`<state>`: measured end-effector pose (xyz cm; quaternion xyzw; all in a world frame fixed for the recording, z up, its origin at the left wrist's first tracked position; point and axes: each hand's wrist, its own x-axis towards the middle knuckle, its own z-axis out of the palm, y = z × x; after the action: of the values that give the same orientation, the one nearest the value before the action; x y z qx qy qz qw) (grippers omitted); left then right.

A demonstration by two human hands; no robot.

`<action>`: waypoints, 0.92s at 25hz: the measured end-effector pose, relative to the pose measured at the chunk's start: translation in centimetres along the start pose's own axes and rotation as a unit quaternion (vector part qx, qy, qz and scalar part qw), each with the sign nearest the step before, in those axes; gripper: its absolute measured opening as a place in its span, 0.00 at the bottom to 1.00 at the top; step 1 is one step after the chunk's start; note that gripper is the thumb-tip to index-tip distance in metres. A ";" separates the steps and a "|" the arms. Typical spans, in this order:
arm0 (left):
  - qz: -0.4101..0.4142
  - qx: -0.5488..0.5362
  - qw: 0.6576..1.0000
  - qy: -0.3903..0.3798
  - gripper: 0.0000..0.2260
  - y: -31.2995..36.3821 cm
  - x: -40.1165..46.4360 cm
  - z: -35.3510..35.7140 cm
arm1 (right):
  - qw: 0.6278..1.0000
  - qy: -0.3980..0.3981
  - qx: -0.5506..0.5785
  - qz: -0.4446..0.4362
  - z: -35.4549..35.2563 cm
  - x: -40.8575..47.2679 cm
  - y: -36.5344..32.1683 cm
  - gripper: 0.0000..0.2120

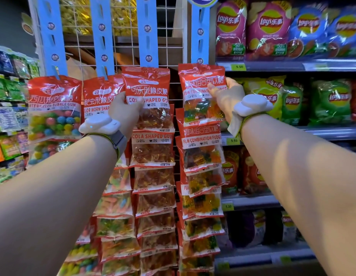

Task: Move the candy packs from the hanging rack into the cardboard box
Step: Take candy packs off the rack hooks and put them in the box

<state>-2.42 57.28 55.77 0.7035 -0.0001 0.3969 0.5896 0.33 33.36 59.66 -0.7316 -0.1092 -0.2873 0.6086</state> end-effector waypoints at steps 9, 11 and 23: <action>0.003 0.001 1.000 -0.003 0.07 -0.2 0.3 0.1 | 0.998 -0.024 -0.054 0.032 0.5 0.8 0.2 0.19; 0.006 0.005 1.000 0.000 0.08 -0.3 0.3 0.2 | 0.998 -0.016 -0.054 0.034 0.5 0.6 0.3 0.20; 0.012 -0.001 1.000 0.019 0.03 2.5 -0.4 0.9 | 0.995 -0.011 -0.091 0.028 0.5 -3.0 0.4 0.23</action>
<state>-3.36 55.63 57.64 0.6951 0.0027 0.4175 0.5852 -1.70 34.33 57.59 -0.7896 -0.0691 -0.2712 0.5461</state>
